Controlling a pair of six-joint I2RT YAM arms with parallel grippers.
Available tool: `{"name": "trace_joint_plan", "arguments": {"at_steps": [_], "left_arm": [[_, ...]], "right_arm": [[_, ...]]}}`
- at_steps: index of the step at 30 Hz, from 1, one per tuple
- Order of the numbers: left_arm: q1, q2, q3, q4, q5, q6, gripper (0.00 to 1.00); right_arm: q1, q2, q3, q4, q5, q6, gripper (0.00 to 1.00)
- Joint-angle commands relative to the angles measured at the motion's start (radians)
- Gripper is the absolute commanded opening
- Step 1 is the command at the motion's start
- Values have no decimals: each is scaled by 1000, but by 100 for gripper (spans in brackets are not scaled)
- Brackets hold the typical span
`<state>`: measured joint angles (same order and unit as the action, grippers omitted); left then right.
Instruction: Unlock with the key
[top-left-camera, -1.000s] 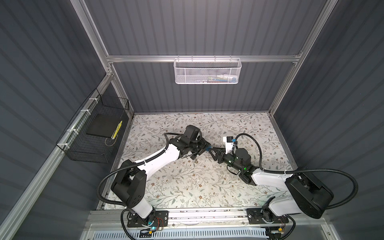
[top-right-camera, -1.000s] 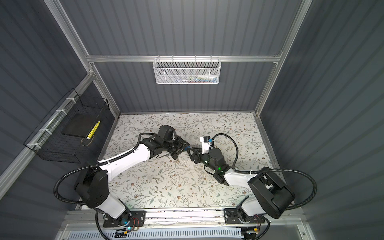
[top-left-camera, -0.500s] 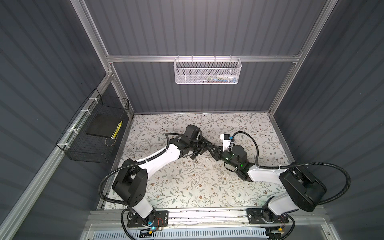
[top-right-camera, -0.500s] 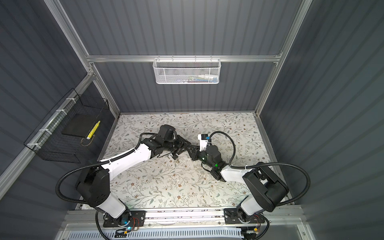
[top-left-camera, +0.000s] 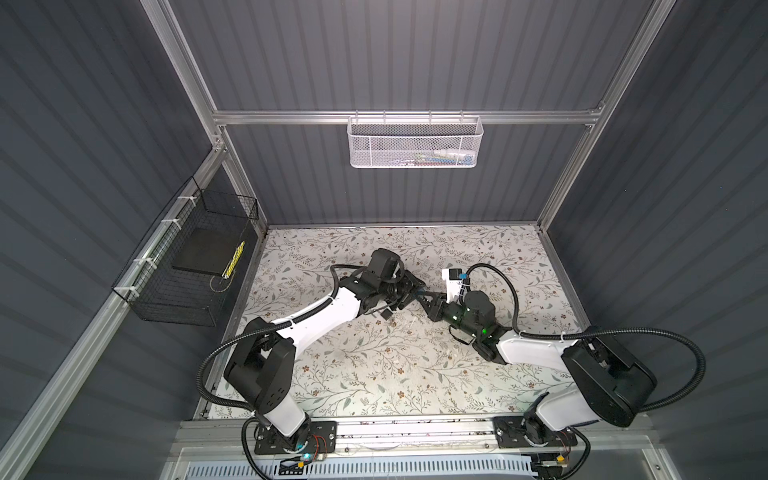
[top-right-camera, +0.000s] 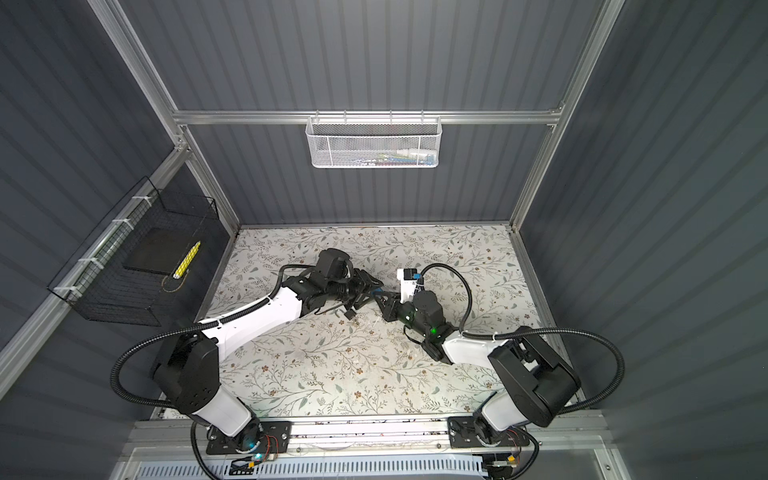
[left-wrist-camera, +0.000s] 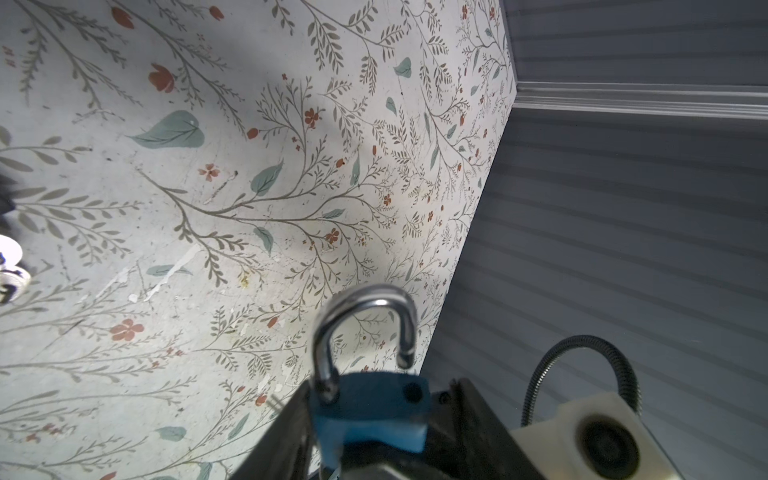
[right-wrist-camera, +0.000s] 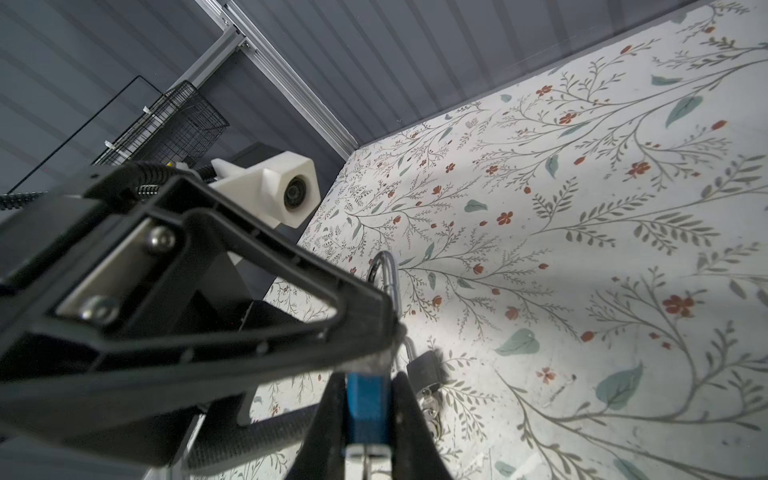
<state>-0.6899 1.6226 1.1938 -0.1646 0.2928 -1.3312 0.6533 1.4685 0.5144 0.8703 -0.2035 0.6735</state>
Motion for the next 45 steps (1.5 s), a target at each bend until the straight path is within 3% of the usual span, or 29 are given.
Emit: {"name": "trace_joint_plan", "arguments": {"at_steps": [1, 7, 11, 23, 33, 45], "left_arm": [[18, -50, -9, 20, 7, 36, 57], [57, -110, -7, -47, -6, 136, 57], [82, -135, 28, -131, 4, 265, 55], [107, -55, 166, -228, 227, 491, 55], [52, 48, 265, -261, 330, 549, 51], [19, 74, 299, -346, 297, 613, 38]], "right_arm": [[-5, -51, -15, -1, -31, -3, 0], [-28, -145, -42, -80, -83, -14, 0], [-74, -227, -48, -167, -185, -29, 0], [-228, -437, -58, -391, -384, -56, 1], [-238, -437, -64, -379, -476, -56, 1], [-239, -428, -45, -370, -508, -62, 1]]}}
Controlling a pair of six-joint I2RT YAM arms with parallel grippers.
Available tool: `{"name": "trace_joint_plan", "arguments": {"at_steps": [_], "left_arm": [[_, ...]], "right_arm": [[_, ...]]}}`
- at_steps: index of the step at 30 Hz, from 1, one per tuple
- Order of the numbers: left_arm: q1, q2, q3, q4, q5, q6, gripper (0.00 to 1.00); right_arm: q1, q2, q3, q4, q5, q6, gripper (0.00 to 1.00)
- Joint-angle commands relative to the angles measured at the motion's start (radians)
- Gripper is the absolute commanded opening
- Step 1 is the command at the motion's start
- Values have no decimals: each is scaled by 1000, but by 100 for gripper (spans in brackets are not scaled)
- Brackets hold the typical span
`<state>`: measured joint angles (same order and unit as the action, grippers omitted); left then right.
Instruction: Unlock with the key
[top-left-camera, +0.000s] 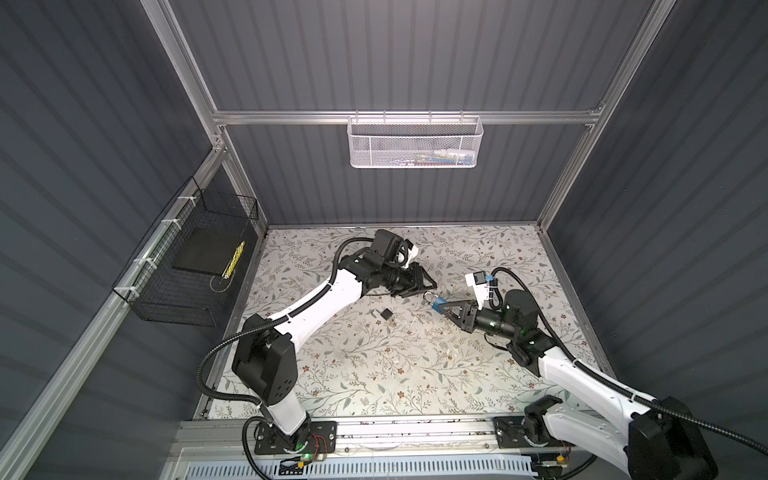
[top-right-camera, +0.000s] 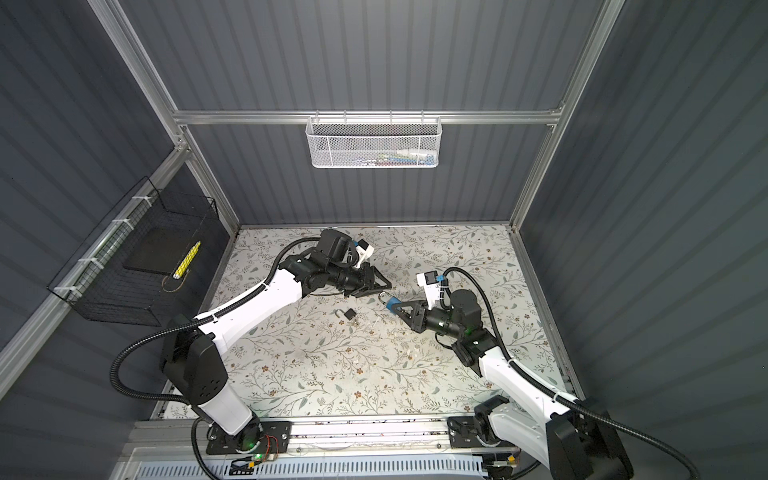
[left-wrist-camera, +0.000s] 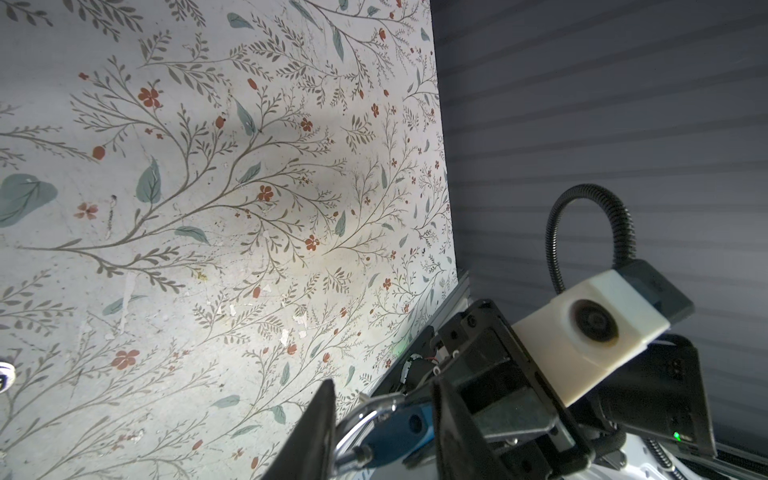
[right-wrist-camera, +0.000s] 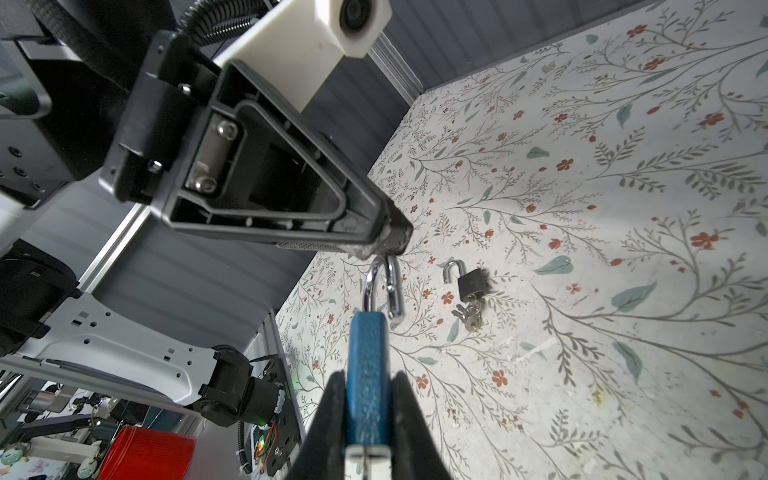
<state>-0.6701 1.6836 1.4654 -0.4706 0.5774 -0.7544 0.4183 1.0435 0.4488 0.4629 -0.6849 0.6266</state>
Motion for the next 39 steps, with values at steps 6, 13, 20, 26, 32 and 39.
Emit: {"name": "trace_joint_plan", "arguments": {"at_steps": [6, 13, 20, 26, 32, 39], "left_arm": [[-3, 22, 32, -70, 0, 57, 30], [-3, 33, 32, -89, -7, 70, 25], [-5, 30, 29, -94, 6, 77, 23], [-11, 19, 15, -73, 57, 83, 22], [-16, 8, 9, -51, 91, 83, 20], [-16, 13, 3, -57, 80, 82, 19]], "right_arm": [[-4, -11, 25, 37, -33, -20, 1], [-4, -38, 25, 35, -59, -37, 1], [-8, -77, 24, 8, -30, -65, 1], [-16, -85, 25, 0, 7, -65, 1], [-33, -109, 7, 2, 64, -58, 0], [-47, -126, 0, 11, 57, -45, 0]]}}
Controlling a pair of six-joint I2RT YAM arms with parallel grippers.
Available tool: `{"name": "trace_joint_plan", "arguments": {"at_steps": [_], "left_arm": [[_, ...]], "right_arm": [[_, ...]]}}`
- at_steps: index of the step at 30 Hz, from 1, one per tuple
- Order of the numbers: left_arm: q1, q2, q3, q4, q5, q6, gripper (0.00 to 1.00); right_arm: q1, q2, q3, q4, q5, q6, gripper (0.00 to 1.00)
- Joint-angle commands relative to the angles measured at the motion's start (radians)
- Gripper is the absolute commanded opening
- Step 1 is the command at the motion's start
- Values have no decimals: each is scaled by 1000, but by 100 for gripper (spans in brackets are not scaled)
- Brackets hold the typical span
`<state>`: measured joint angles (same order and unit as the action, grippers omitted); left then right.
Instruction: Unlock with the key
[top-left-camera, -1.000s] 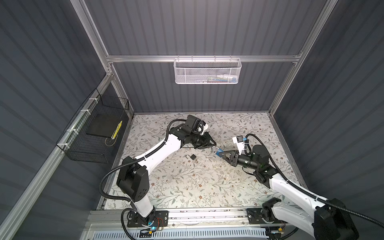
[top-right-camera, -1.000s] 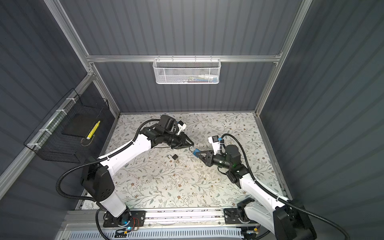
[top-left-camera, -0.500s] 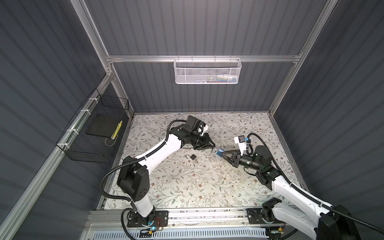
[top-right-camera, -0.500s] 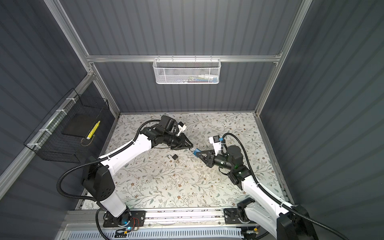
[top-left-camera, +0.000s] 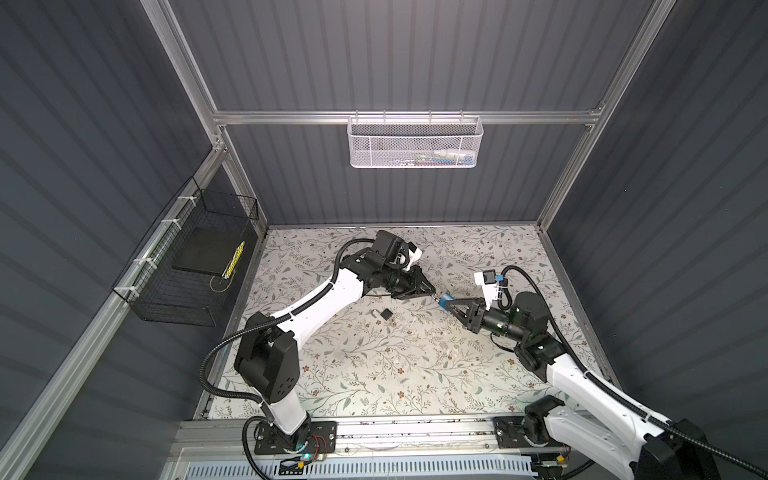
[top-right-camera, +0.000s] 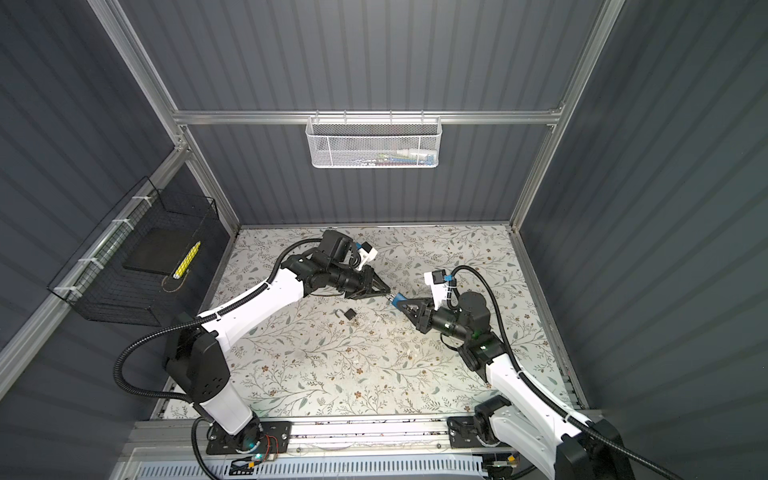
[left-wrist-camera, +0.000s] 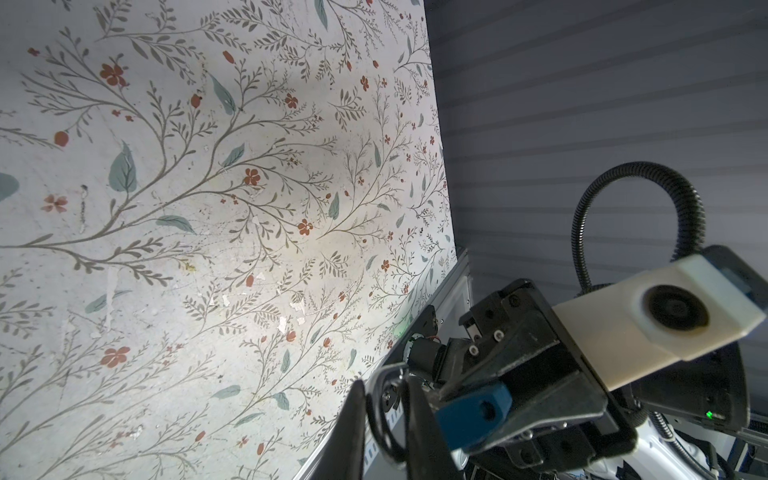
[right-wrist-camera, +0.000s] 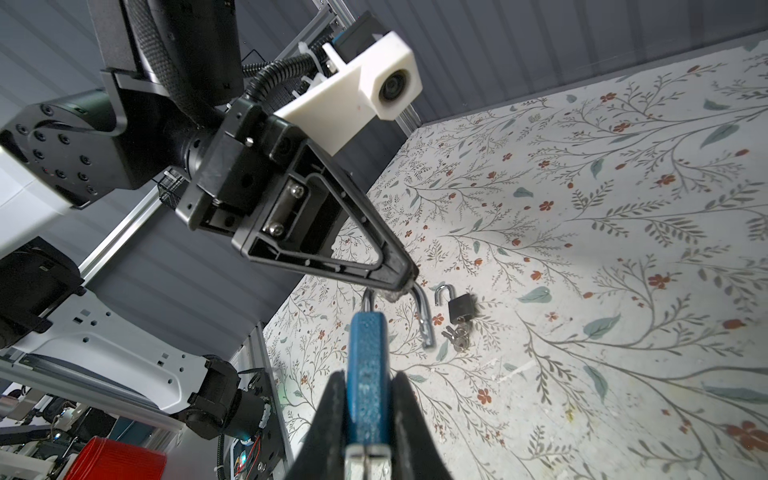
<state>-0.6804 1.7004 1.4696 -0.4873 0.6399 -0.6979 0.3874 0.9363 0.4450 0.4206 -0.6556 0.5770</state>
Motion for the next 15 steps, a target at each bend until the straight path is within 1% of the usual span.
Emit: {"name": "trace_joint_plan", "arguments": {"at_steps": [1, 4, 5, 9, 13, 15], "left_arm": [[-5, 0, 1, -37, 22, 26, 19], [-5, 12, 8, -35, 31, 25, 26], [-5, 14, 9, -32, 31, 26, 27], [-5, 16, 9, -16, 36, 24, 29], [-5, 28, 17, -18, 46, 27, 29], [-5, 30, 17, -17, 52, 26, 29]], "right_arm": [[-16, -19, 4, 55, 19, 4, 0], [-16, -13, 4, 81, -37, 6, 0], [-15, -7, 9, 84, -59, 9, 0], [-16, 7, 11, 111, -131, 21, 0], [-16, 10, 11, 133, -162, 24, 0], [-16, 9, 15, 125, -154, 22, 0]]}}
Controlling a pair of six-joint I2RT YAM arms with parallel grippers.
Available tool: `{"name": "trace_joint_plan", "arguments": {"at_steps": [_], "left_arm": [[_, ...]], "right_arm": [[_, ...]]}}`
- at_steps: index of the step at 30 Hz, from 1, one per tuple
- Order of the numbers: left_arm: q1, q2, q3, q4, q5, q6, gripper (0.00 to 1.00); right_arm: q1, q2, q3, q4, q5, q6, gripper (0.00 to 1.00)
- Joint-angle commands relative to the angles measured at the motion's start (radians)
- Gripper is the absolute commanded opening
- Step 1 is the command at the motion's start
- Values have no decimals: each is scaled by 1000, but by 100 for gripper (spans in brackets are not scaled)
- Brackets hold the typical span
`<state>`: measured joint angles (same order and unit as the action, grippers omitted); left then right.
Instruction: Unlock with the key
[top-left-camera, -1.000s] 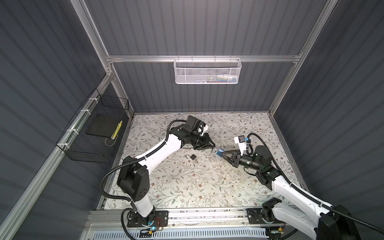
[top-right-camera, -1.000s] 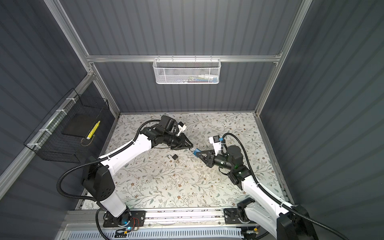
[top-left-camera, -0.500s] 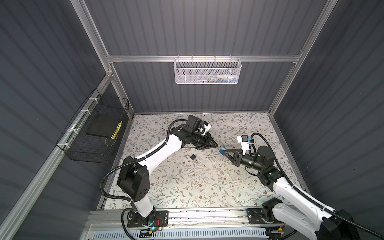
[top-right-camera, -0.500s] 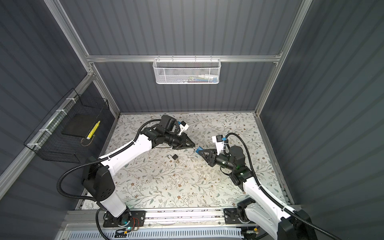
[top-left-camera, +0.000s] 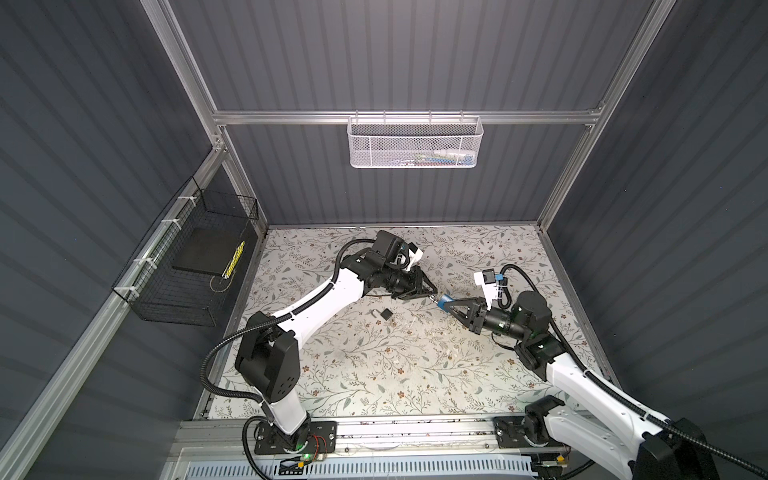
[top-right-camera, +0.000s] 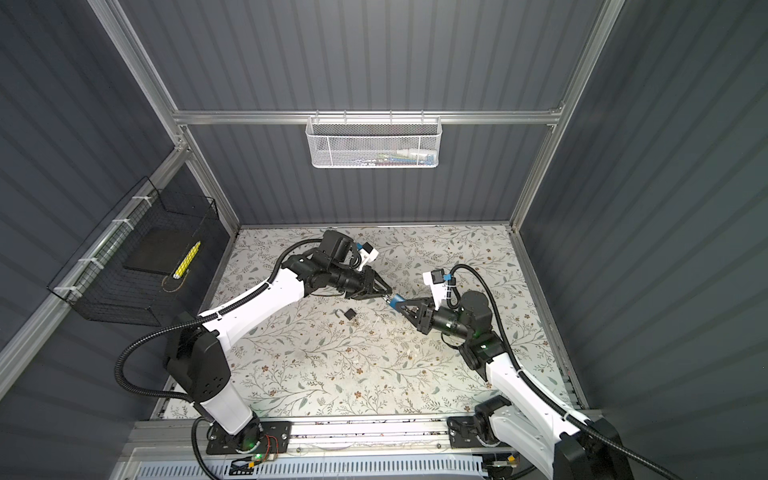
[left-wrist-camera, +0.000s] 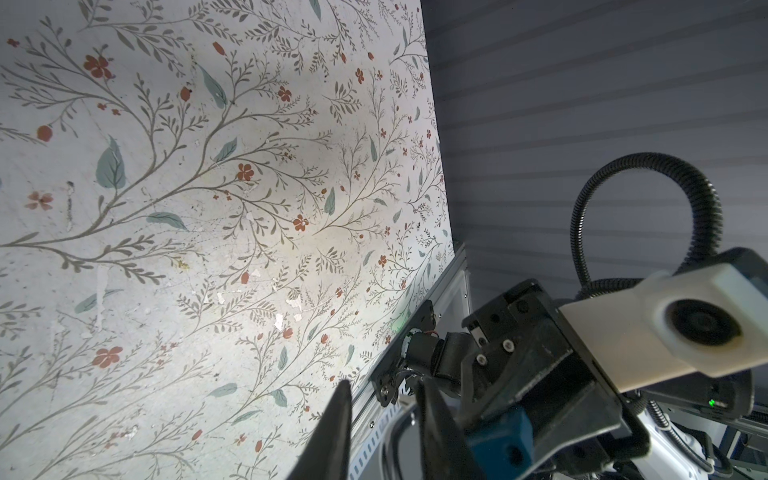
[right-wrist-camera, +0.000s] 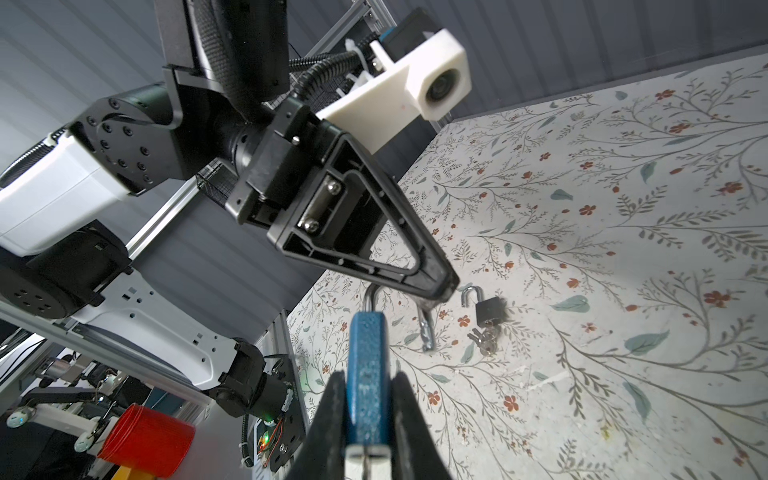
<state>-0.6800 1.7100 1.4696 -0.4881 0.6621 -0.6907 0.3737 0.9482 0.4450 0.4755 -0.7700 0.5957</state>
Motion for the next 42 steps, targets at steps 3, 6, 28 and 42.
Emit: {"name": "trace_joint_plan", "arguments": {"at_steps": [3, 6, 28, 42], "left_arm": [[-6, 12, 12, -14, 42, 21, 25], [-6, 3, 5, -14, 46, 25, 20], [1, -54, -46, 8, 18, 6, 22], [73, -161, -172, 50, -116, -49, 36]], "right_arm": [[-4, -8, 14, 69, -6, -1, 0], [-5, -10, 8, 84, 26, 4, 0], [-21, -34, -16, 26, 157, 0, 0], [-24, -34, -40, -24, 218, 10, 0]]}}
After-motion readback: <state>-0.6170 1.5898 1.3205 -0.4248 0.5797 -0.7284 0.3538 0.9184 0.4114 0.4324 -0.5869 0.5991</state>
